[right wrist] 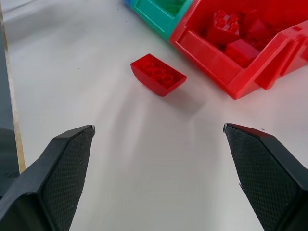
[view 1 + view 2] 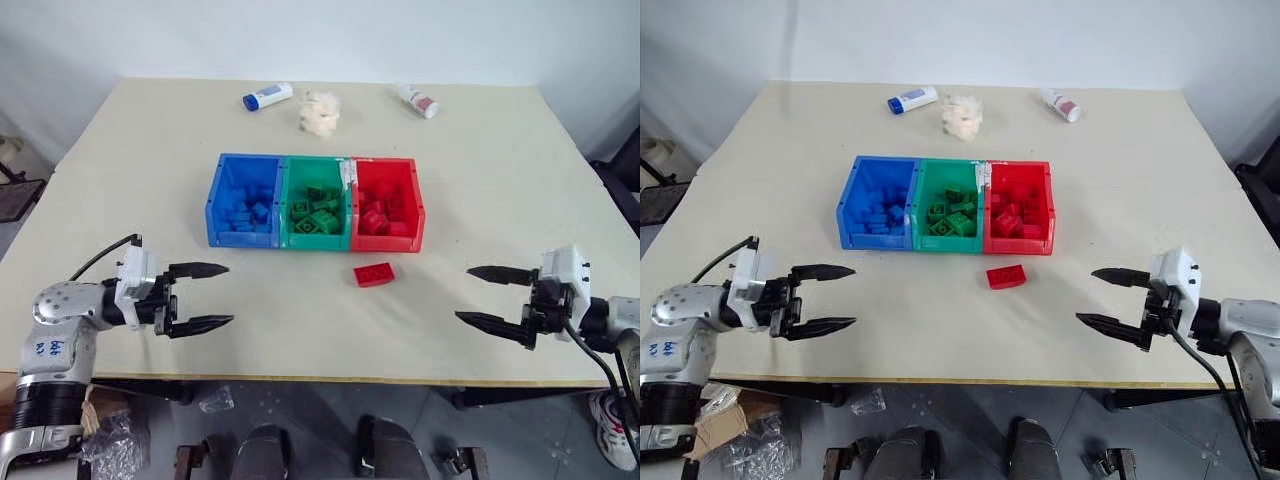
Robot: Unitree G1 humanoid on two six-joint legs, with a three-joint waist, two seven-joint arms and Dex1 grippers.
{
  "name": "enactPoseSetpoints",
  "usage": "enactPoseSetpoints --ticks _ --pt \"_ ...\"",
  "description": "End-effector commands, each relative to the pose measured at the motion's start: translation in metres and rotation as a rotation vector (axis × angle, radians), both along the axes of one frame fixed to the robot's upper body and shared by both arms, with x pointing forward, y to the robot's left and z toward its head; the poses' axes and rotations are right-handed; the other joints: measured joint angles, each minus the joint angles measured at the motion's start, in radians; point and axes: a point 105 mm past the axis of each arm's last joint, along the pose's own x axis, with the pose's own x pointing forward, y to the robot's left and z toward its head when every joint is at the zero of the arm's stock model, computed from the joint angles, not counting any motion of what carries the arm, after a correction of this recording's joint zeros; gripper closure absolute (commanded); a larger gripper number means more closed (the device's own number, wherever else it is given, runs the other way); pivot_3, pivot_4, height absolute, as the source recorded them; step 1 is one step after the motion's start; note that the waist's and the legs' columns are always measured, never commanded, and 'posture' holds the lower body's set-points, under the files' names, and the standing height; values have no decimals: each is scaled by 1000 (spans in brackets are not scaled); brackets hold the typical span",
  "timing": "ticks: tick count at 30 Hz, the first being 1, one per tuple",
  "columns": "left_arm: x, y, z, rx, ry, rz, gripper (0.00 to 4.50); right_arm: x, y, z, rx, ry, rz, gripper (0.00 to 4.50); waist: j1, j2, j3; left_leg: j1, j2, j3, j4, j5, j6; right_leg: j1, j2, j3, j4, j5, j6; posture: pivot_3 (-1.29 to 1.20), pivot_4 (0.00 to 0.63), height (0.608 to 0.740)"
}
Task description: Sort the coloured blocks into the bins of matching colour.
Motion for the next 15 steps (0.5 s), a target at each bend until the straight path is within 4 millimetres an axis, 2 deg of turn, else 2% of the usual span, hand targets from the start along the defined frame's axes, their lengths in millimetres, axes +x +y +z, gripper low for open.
enactPoseSetpoints --ticks 1,5,11,15 --pt "-8 -1 7 -22 -21 -22 56 3 7 5 -9 -19 16 0 -3 0 0 0 0 0 0 0 0 0 0 0 0 0 0 0 150 740" --pt "-7 -9 7 -46 -27 -26 56 11 26 -5 -2 4 27 0 -10 0 0 0 0 0 0 0 0 0 0 0 0 0 0 0 150 740" --pt "-9 -24 -2 -81 -20 -51 56 38 66 -26 47 12 22 0 -16 0 0 0 0 1 0 0 0 0 0 0 1 0 0 0 150 740" --pt "-11 -32 -1 -105 -30 -58 56 50 81 -35 63 4 34 0 -14 0 0 0 0 1 0 0 0 -1 0 0 1 0 0 0 150 740"
